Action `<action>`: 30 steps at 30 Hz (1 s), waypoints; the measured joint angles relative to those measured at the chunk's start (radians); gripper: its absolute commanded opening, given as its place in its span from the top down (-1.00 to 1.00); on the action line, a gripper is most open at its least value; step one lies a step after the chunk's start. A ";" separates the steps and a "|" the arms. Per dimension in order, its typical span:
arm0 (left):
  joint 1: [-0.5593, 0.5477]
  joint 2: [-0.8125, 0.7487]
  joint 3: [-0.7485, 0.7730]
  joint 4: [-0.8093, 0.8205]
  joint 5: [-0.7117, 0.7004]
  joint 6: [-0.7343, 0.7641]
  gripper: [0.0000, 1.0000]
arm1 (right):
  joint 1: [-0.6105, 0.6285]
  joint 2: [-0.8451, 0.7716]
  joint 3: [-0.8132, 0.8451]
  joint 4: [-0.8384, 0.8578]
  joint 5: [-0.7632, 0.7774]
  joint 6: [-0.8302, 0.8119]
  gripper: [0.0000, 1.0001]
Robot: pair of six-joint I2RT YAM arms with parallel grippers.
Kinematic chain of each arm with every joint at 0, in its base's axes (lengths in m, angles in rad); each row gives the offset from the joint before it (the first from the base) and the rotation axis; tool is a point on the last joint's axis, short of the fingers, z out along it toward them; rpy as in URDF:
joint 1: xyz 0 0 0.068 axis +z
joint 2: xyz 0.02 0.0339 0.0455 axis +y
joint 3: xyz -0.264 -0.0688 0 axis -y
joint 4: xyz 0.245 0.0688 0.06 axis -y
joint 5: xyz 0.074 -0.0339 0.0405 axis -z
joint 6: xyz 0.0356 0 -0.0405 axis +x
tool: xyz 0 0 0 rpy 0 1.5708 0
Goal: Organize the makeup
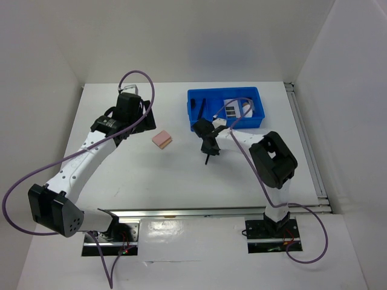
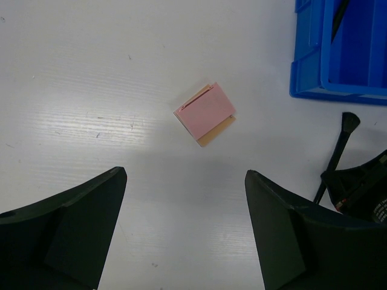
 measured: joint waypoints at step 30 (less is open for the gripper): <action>0.000 0.002 0.000 0.002 -0.001 0.023 -0.87 | -0.162 0.309 0.681 0.199 -0.035 -0.611 1.00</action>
